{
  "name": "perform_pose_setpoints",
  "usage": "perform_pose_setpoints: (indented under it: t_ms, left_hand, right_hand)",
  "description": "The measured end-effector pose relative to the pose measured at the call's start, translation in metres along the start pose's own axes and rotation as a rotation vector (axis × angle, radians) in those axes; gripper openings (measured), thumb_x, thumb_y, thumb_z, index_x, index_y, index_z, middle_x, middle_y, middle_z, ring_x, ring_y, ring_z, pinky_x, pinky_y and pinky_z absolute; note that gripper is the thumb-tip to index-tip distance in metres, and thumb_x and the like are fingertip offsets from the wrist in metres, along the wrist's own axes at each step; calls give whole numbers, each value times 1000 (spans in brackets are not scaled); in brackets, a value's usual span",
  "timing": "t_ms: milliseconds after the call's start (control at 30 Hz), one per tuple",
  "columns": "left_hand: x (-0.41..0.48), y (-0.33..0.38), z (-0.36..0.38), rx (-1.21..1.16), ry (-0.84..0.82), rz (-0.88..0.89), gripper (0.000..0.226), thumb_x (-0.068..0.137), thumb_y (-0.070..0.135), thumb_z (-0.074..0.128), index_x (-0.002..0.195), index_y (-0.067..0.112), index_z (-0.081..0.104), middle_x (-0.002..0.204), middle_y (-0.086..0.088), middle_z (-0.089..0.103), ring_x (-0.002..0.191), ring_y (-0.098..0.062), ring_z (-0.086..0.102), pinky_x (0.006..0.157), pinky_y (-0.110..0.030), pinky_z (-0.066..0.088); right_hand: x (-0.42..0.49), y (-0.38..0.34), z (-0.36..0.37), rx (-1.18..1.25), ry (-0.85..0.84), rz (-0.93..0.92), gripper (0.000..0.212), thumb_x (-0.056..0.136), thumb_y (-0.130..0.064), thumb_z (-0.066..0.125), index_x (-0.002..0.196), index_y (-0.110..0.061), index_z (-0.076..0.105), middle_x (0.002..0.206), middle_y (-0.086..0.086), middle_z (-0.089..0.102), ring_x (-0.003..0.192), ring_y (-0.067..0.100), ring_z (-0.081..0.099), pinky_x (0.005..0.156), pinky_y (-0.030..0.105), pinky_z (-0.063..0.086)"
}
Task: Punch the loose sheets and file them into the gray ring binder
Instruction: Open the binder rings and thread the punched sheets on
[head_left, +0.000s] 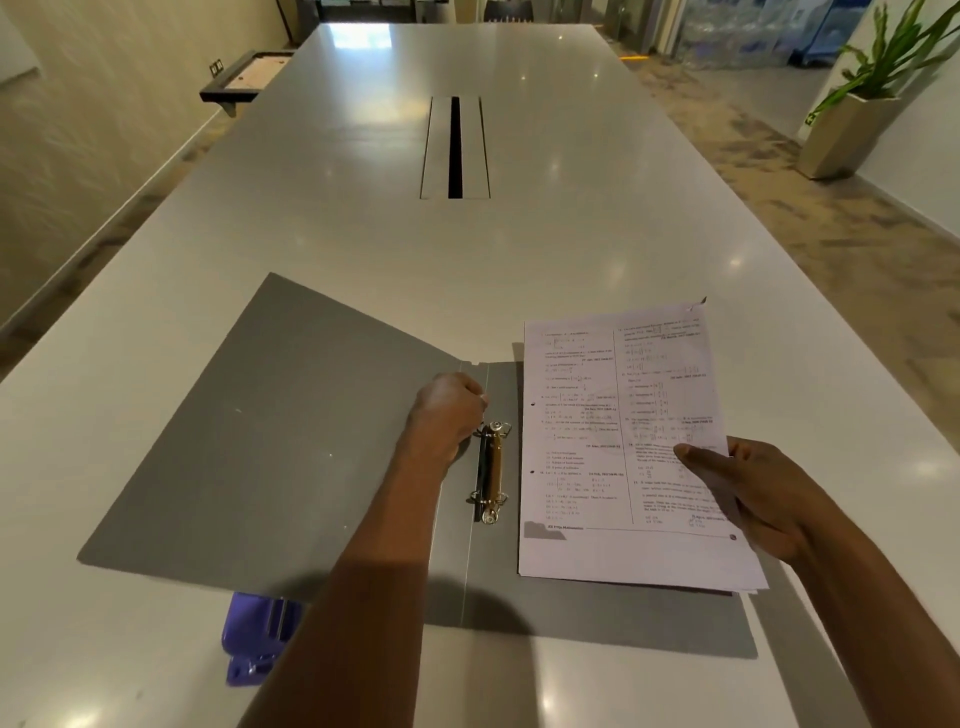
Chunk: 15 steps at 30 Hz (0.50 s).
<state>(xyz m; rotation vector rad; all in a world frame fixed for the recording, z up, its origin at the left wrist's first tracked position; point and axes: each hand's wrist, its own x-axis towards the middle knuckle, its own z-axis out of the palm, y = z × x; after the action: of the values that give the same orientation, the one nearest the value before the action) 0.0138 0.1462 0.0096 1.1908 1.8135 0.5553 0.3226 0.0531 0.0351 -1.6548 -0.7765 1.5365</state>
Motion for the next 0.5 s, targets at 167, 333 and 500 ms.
perform_pose_setpoints:
  t_ms: [167, 333, 500]
  left_hand:
    - [-7, -2, -2, -1, 6, -78, 27, 104, 5, 49, 119, 7, 71, 119, -17, 71, 97, -24, 67, 96, -44, 60]
    - [-26, -16, -5, -178, -35, -140, 22, 103, 6, 52, 110, 10, 73, 102, -13, 71, 77, -19, 63, 68, -33, 57]
    - [-47, -29, 0, -52, 86, 91, 7, 92, 10, 78, 97, 13, 81, 92, -8, 79, 74, -13, 75, 62, -17, 59]
  right_hand:
    - [-9, -10, 2, 34, -17, -20, 24, 99, -8, 63, 121, 0, 70, 118, 16, 78, 105, 35, 77, 90, 51, 62]
    - [-22, -14, 6, 51, -43, -43, 22, 100, -4, 60, 119, 3, 69, 116, 16, 78, 99, 33, 78, 76, 41, 66]
    - [-31, -11, 12, 17, -47, -36, 23, 100, -3, 61, 120, 5, 69, 115, 18, 78, 96, 34, 79, 71, 41, 67]
